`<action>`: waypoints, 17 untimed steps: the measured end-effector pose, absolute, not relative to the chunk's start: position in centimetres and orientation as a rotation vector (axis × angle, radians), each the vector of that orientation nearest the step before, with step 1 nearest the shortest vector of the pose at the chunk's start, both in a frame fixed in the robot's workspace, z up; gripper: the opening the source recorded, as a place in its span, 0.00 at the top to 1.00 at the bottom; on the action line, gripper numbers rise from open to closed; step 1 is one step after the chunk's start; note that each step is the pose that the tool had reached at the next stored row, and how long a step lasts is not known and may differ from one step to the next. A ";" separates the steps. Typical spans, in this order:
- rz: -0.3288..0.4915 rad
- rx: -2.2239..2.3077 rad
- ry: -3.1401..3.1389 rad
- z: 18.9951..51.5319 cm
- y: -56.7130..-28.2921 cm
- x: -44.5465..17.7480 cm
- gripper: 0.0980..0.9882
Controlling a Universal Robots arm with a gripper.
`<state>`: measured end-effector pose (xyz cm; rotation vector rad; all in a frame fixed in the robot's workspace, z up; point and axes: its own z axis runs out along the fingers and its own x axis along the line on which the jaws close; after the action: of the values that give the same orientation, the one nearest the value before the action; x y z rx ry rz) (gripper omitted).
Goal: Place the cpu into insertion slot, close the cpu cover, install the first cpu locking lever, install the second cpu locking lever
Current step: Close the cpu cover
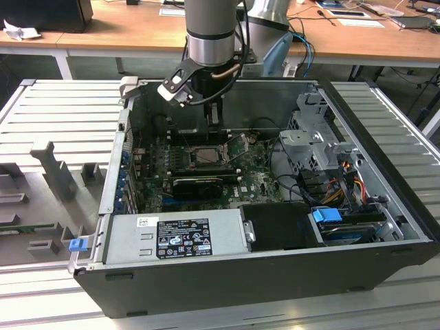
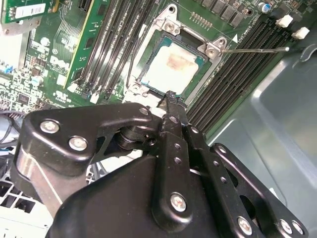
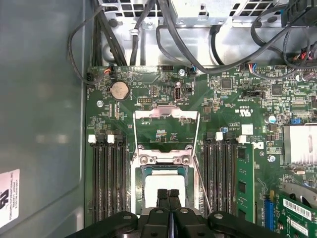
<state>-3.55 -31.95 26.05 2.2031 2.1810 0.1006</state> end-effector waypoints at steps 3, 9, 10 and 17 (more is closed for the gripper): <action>0.100 2.204 2.181 26.2 -32.0 -2.9 0.99; 0.099 2.204 2.181 26.2 -32.0 -1.4 0.99; 0.100 2.204 2.181 26.2 -32.0 -1.3 0.99; 0.100 2.204 2.181 26.2 -32.0 -0.4 0.99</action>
<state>-0.43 -31.96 26.17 2.2039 2.1813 0.0995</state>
